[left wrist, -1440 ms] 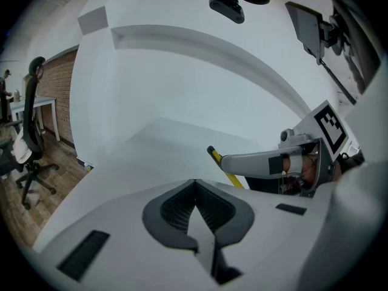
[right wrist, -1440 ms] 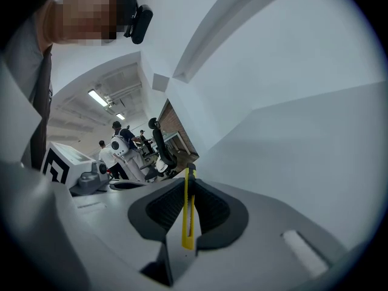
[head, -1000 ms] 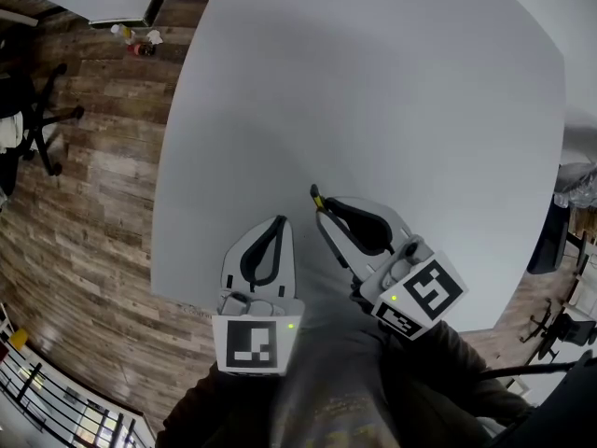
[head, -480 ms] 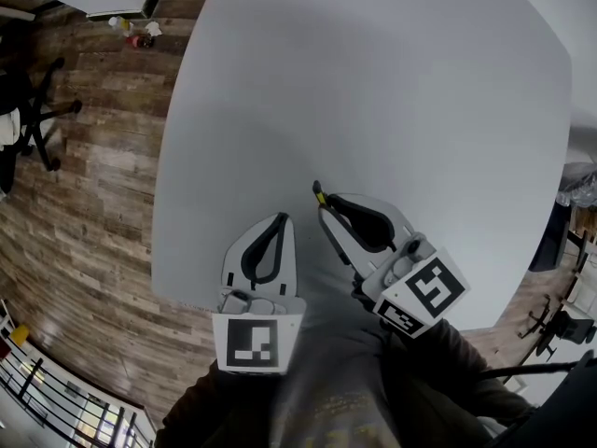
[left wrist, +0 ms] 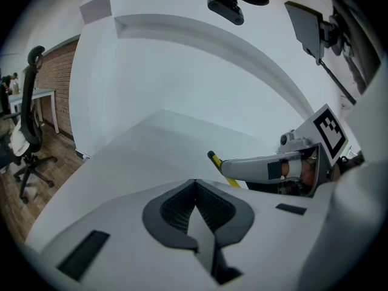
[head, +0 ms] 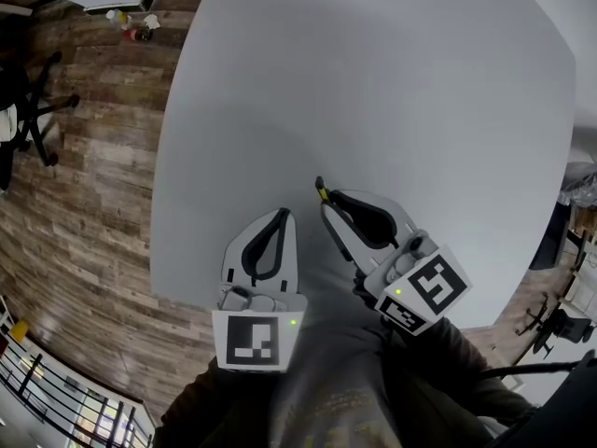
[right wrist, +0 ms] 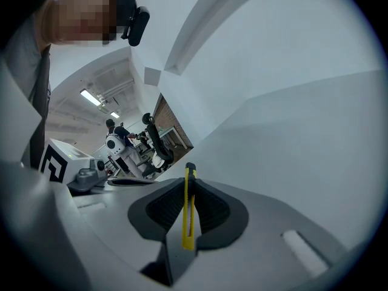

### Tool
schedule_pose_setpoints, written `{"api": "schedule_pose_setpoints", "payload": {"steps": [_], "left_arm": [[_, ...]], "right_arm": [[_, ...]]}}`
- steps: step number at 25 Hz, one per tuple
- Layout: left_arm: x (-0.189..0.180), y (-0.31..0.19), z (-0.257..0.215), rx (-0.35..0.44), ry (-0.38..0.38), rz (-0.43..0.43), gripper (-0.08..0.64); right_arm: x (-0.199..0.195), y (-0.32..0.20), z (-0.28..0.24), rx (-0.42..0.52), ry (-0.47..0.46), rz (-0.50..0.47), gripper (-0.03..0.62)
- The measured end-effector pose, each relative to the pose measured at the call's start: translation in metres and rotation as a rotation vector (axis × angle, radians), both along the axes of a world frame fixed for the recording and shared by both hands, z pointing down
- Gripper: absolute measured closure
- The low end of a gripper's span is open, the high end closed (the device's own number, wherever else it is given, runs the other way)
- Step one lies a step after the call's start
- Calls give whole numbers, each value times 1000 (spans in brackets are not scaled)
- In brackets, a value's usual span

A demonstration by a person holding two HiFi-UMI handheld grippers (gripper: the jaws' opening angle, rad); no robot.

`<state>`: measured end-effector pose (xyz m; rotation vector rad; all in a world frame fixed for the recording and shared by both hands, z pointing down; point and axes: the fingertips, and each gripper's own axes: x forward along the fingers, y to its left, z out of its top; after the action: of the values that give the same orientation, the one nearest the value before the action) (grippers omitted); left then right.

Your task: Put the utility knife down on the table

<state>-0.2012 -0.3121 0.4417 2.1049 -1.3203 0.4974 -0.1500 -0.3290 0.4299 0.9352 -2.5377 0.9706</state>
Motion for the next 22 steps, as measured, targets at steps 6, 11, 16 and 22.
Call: {"api": "schedule_pose_setpoints", "payload": {"steps": [6,11,16,22], "left_arm": [[1,0,2,-1,8,-7,557],[2,0,6,-13,9,-3,557],[3,1,11,-22,9,-1,558],[4,1,13,-29,13,-4,557]], "right_arm": [[0,1,3,-6,1,-3,541],[2,1,9,-20,4,4,540],[3,2,14,-31,6,5,541],[5,3,18,-43,8,7,541]]}}
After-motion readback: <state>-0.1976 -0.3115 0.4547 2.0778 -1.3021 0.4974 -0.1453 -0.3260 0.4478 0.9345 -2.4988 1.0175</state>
